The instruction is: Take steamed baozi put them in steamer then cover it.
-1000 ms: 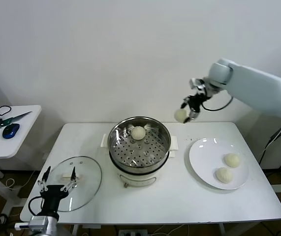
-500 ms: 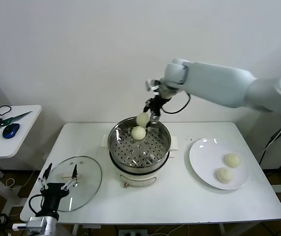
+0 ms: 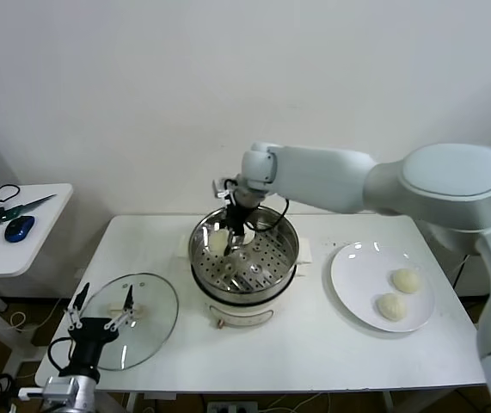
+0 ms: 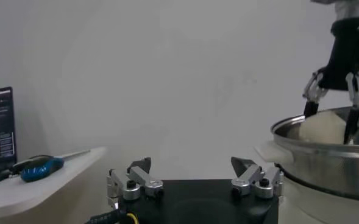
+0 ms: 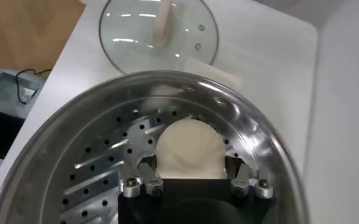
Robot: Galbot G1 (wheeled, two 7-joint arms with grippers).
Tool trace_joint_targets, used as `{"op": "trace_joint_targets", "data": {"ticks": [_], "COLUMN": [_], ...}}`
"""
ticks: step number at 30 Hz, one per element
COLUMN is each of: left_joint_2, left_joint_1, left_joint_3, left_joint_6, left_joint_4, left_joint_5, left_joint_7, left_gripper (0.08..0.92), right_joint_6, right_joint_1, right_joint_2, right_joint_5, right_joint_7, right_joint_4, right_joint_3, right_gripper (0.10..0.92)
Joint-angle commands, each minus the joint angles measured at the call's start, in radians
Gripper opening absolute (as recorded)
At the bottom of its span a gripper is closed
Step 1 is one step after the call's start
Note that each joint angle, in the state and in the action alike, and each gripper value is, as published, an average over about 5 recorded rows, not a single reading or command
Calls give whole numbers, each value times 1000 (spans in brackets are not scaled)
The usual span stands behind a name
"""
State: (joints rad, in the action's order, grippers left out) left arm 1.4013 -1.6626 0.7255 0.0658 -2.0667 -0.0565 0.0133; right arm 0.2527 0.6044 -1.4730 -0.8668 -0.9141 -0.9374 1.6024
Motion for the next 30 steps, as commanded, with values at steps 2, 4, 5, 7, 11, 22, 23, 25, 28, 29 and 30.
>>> {"op": "trace_joint_targets", "data": {"ticks": [2, 4, 5, 7, 11, 22, 23, 25, 28, 29, 30], "left_joint_2": [-10, -9, -8, -6, -4, -1, -1, -1, -1, -2, -2], "left_joint_1": [8, 8, 8, 8, 8, 5, 5, 4, 4, 4, 5], "left_joint_3": [0, -1, -1, -2, -5, -5, -5, -6, -8, -8, -8], "left_joint_6": [0, 0, 0, 0, -1, -5, -6, -8, -11, -12, -13], "left_joint_4": [7, 8, 8, 9, 8, 2, 1, -2, -7, -8, -9], "left_joint_5": [-4, -4, -3, -2, 1, 4, 5, 6, 9, 10, 11], "left_joint_7": [2, 2, 1, 1, 1, -1, -1, 0, 1, 1, 1], "left_gripper": [823, 823, 823, 823, 823, 823, 823, 823, 823, 823, 823], "right_joint_6": [3, 1, 1, 2, 8, -2, -7, -15, -26, -29, -32], "right_joint_1": [-56, -53, -52, -52, -50, 87, 112, 160, 223, 241, 255], "right_joint_2": [-55, -53, -52, -51, -48, 116, 150, 222, 352, 401, 444], "right_joint_5": [3, 9, 12, 18, 24, 26, 24, 25, 28, 32, 37], "right_joint_7": [8, 4, 3, 2, 0, -34, -42, -56, -70, -75, -79], "right_joint_4": [39, 40, 40, 41, 37, -114, -145, -204, -289, -319, -344], "right_joint_3": [16, 18, 19, 18, 13, -2, -1, 3, 9, 10, 12], "right_gripper": [713, 713, 714, 738, 806, 823, 823, 823, 823, 823, 823]}}
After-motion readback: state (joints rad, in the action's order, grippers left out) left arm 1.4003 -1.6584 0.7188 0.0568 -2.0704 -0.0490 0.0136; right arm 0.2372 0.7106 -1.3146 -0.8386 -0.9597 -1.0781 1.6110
